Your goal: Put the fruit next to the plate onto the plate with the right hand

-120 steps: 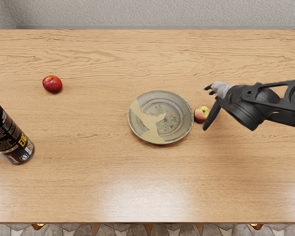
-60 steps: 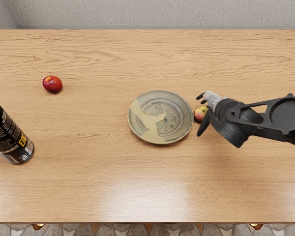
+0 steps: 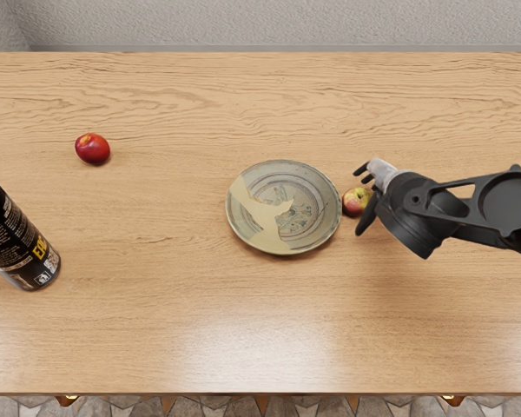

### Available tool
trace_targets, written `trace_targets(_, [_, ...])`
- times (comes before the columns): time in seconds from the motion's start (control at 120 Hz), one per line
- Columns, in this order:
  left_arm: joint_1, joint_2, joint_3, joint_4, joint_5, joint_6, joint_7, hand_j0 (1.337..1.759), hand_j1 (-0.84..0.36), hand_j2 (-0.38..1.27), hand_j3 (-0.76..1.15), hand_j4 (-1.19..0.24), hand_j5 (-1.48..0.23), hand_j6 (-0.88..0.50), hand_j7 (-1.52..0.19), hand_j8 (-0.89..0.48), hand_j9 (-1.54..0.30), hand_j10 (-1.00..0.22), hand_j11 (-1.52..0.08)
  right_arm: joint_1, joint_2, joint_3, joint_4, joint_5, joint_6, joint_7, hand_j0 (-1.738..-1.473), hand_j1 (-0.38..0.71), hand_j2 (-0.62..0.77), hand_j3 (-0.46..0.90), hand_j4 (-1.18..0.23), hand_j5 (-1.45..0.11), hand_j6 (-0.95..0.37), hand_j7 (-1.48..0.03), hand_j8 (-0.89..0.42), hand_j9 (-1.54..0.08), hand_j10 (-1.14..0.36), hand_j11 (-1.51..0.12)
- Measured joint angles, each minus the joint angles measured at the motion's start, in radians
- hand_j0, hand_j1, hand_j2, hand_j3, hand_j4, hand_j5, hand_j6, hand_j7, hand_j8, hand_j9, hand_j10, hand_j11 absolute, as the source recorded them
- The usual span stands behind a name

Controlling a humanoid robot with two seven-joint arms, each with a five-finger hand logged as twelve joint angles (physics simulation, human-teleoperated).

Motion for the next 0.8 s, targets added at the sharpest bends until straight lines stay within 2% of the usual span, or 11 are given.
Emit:
trace_targets(0.05, [0.000,0.000,0.000,0.000,0.000,0.000,0.000,1.658,0.34,0.00,0.00,-0.01,-0.01,-0.01,-0.01,-0.01,-0.01,-0.01,-0.01,-0.021,0.000,0.014,-0.003,0.004,0.000,0.000,-1.658,0.07,-0.07,0.00,-0.35,-0.45,-0.35,-0.46,-0.33,-0.45,-0.33,-0.43])
trace_targets(0.142, [0.000,0.000,0.000,0.000,0.000,0.000,0.000,1.658,0.34,0.00,0.00,-0.01,-0.01,-0.01,-0.01,-0.01,-0.01,-0.01,-0.01,-0.083,-0.004,0.089,-0.008,-0.008,-0.006,-0.002,-1.655,0.28,-0.06,0.00,-0.60,-0.62,-0.36,-0.73,0.17,-1.12,0.23,-1.18])
trace_targets(0.208, [0.000,0.000,0.000,0.000,0.000,0.000,0.000,1.658,0.34,0.00,0.00,-0.01,-0.01,-0.01,-0.01,-0.01,-0.01,-0.01,-0.01,-0.111,-0.006,0.123,-0.017,-0.015,-0.007,-0.002,-1.646,0.32,0.05,0.00,-0.56,-0.71,-0.25,-0.93,0.26,-1.26,0.34,-1.36])
trace_targets(0.283, [0.000,0.000,0.000,0.000,0.000,0.000,0.000,1.658,0.34,0.00,0.00,-0.01,-0.01,-0.01,-0.01,-0.01,-0.01,-0.01,-0.01,-0.132,-0.008,0.145,-0.042,-0.024,0.002,0.005,-1.647,0.32,0.15,0.00,-0.56,-0.82,-0.38,-0.87,0.19,-1.32,0.33,-1.51])
trace_targets(0.35, [0.000,0.000,0.001,0.000,0.000,0.000,0.000,1.658,0.34,0.00,0.00,-0.01,-0.01,-0.01,-0.01,-0.01,-0.01,-0.01,-0.01,-0.156,-0.033,0.185,-0.064,-0.025,0.014,0.014,-1.648,0.36,0.19,0.00,-0.49,-0.93,-0.32,-0.94,-0.13,-1.12,0.00,-1.32])
trace_targets(0.367, [0.000,0.000,0.001,0.000,-0.001,0.000,0.001,1.658,0.34,0.00,0.00,-0.01,-0.01,-0.01,-0.01,-0.01,-0.01,-0.01,-0.01,-0.165,-0.043,0.201,-0.071,-0.024,0.017,0.017,-1.648,0.37,0.18,0.00,-0.46,-0.96,-0.32,-0.95,-0.34,-0.85,-0.10,-1.30])
trace_targets(0.392, [0.000,0.000,0.001,0.000,-0.001,0.000,0.001,1.658,0.34,0.00,0.00,-0.01,-0.01,-0.01,-0.01,-0.01,-0.01,-0.01,-0.01,-0.179,-0.055,0.223,-0.086,-0.023,0.020,0.021,-1.649,0.38,0.19,0.00,-0.44,-1.00,-0.30,-0.97,-0.58,-0.58,-0.35,-1.03])
trace_targets(0.417, [0.000,0.000,0.001,0.000,-0.001,0.000,0.001,1.658,0.34,0.00,0.00,-0.01,-0.01,-0.01,-0.01,-0.01,-0.01,-0.01,-0.01,-0.190,-0.064,0.240,-0.102,-0.019,0.020,0.023,-1.649,0.37,0.21,0.00,-0.44,-1.03,-0.30,-0.99,-0.65,-0.63,-0.57,-0.74])
trace_targets(0.425, [0.000,0.000,0.001,0.000,-0.001,0.000,0.001,1.658,0.34,0.00,0.00,-0.01,-0.01,-0.01,-0.01,-0.01,-0.01,-0.01,-0.02,-0.193,-0.067,0.245,-0.107,-0.017,0.019,0.022,-1.648,0.37,0.21,0.00,-0.44,-1.04,-0.30,-1.00,-0.67,-0.35,-0.60,-0.71])
trace_targets(0.617, [0.000,0.000,0.000,0.000,0.000,0.000,0.000,1.658,0.34,0.00,0.00,-0.01,-0.01,-0.01,-0.01,-0.01,-0.01,-0.01,-0.01,-0.301,-0.117,0.525,-0.233,0.035,0.041,0.004,-1.645,0.38,0.17,0.00,-0.39,-1.11,-0.24,-1.08,-0.50,-0.87,-0.81,-0.91])
trace_targets(0.8, [0.000,0.000,0.000,0.000,0.000,0.000,0.000,1.658,0.34,0.00,0.00,-0.01,-0.02,-0.01,-0.01,-0.01,-0.01,-0.01,-0.01,-0.481,-0.149,1.009,-0.389,0.244,0.582,0.000,-1.642,0.37,0.14,0.00,-0.38,-1.14,-0.23,-1.11,-0.44,-1.04,-0.84,-1.06])
